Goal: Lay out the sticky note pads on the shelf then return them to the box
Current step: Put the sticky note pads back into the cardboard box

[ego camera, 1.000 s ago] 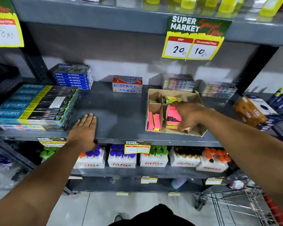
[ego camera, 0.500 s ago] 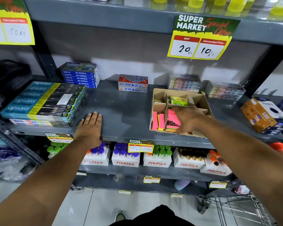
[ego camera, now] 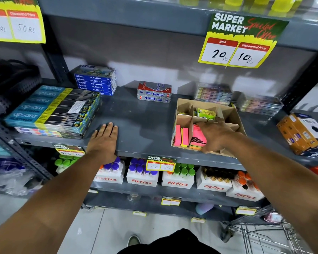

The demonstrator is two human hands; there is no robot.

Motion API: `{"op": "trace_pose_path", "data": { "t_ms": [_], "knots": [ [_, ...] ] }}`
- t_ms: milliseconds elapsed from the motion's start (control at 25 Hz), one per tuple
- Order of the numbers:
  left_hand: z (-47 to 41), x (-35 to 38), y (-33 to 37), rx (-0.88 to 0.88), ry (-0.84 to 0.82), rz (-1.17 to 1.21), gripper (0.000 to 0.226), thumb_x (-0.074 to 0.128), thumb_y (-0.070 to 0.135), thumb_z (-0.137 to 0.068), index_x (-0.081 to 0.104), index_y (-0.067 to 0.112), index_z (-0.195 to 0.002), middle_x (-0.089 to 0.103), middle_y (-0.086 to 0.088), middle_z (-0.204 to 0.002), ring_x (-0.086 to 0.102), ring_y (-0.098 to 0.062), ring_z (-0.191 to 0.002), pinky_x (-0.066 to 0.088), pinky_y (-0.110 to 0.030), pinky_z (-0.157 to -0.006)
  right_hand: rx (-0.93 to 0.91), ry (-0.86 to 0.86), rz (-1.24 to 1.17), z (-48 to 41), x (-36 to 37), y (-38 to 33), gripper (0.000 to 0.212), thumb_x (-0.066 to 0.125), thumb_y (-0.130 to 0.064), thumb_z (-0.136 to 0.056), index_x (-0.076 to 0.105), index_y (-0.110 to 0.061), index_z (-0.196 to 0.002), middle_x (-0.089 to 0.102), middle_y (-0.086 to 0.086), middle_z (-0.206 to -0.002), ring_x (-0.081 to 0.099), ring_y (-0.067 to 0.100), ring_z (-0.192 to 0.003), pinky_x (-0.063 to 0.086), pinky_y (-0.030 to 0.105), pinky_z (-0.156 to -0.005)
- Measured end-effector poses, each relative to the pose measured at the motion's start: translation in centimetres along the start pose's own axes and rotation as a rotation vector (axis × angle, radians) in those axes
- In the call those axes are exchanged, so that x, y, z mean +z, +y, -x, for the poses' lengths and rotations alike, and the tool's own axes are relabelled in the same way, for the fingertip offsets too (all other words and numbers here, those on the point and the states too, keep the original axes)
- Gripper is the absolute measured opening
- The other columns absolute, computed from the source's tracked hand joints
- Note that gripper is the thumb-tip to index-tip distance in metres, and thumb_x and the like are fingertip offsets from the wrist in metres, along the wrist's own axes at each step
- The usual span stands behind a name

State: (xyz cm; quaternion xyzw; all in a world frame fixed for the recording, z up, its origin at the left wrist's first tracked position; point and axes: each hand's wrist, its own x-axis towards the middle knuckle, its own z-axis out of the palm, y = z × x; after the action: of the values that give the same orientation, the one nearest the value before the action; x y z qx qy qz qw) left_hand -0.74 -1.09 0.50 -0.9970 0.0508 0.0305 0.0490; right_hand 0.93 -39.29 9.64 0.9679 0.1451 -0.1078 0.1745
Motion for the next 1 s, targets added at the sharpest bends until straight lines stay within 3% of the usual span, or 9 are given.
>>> {"op": "trace_pose_path", "data": {
  "t_ms": [200, 440, 600, 680, 760, 840, 920, 1000],
  "knots": [
    [0.1, -0.1, 0.1, 0.0, 0.008, 0.005, 0.118, 0.077, 0.037, -0.069, -0.006, 0.013, -0.149, -0.006, -0.009, -0.16, -0.003, -0.029, -0.145, 0.009, -0.045, -0.118, -0.006, -0.017, 0.004, 0.1, -0.1, -0.1, 0.101, 0.075, -0.062, -0.059, 0.033, -0.02, -0.141, 0.061, 0.004, -0.129, 0.053, 0.028, -0.124, 0.028, 0.049, -0.109],
    [0.2, -0.2, 0.1, 0.001, 0.004, -0.005, 0.119, 0.078, 0.039, -0.069, -0.007, 0.013, -0.149, -0.007, -0.009, -0.16, -0.003, -0.029, -0.145, 0.01, -0.046, -0.118, -0.008, 0.037, -0.017, 0.6, 0.2, 0.1, 0.117, 0.078, -0.064, -0.06, 0.021, -0.019, -0.152, 0.034, 0.005, -0.156, 0.033, 0.025, -0.142, 0.017, 0.053, -0.117],
    [0.2, -0.3, 0.2, -0.002, 0.002, -0.008, 0.12, 0.078, 0.041, -0.068, -0.007, 0.013, -0.149, -0.007, -0.009, -0.16, -0.003, -0.029, -0.145, 0.009, -0.046, -0.118, 0.035, 0.133, -0.128, 1.8, -0.1, 0.1, 0.119, 0.079, -0.067, -0.058, 0.022, -0.022, -0.152, 0.036, 0.008, -0.152, 0.033, 0.028, -0.14, 0.019, 0.052, -0.116],
    [0.2, -0.2, 0.1, -0.002, 0.006, -0.009, 0.121, 0.078, 0.041, -0.068, -0.007, 0.012, -0.149, -0.007, -0.009, -0.16, -0.003, -0.029, -0.145, 0.009, -0.046, -0.118, 0.108, 0.351, -0.427, 3.3, -0.5, -0.4, 0.105, 0.082, -0.054, -0.066, 0.031, -0.018, -0.15, 0.042, 0.009, -0.148, 0.036, 0.027, -0.138, 0.025, 0.044, -0.115],
    [0.1, 0.0, 0.1, -0.006, 0.01, -0.006, 0.121, 0.079, 0.04, -0.068, -0.007, 0.012, -0.149, -0.007, -0.009, -0.16, -0.003, -0.029, -0.145, 0.009, -0.046, -0.118, 0.201, 0.64, -0.944, 5.1, -0.1, -2.0, 0.077, 0.078, -0.035, -0.08, 0.042, -0.012, -0.144, 0.054, 0.005, -0.137, 0.049, 0.022, -0.129, 0.037, 0.037, -0.109],
    [0.0, 0.1, 0.1, -0.008, 0.007, -0.011, 0.12, 0.079, 0.038, -0.068, -0.007, 0.012, -0.149, -0.007, -0.009, -0.16, -0.003, -0.029, -0.145, 0.009, -0.046, -0.119, 0.255, 0.878, -1.488, 6.8, 1.5, -5.4, 0.047, 0.069, -0.018, -0.09, 0.051, -0.019, -0.133, 0.064, -0.008, -0.122, 0.061, 0.009, -0.115, 0.048, 0.031, -0.1],
    [-0.1, 0.2, 0.1, -0.011, 0.011, -0.016, 0.12, 0.079, 0.037, -0.067, -0.007, 0.012, -0.149, -0.006, -0.008, -0.16, -0.003, -0.029, -0.145, 0.01, -0.046, -0.118, 0.351, 0.924, -1.679, 7.5, 3.4, -9.0, 0.035, 0.063, -0.015, -0.095, 0.053, -0.039, -0.119, 0.063, -0.014, -0.118, 0.06, 0.001, -0.112, 0.047, 0.026, -0.095],
    [0.0, 0.1, 0.2, -0.01, 0.012, -0.03, 0.12, 0.079, 0.036, -0.067, -0.006, 0.012, -0.149, -0.005, -0.009, -0.16, -0.002, -0.029, -0.145, 0.011, -0.046, -0.118, 0.489, 0.869, -1.726, 6.8, 5.0, -10.7, 0.027, 0.058, -0.025, -0.098, 0.051, -0.047, -0.112, 0.06, -0.004, -0.124, 0.056, 0.01, -0.118, 0.046, 0.035, -0.1]
  ]
}}
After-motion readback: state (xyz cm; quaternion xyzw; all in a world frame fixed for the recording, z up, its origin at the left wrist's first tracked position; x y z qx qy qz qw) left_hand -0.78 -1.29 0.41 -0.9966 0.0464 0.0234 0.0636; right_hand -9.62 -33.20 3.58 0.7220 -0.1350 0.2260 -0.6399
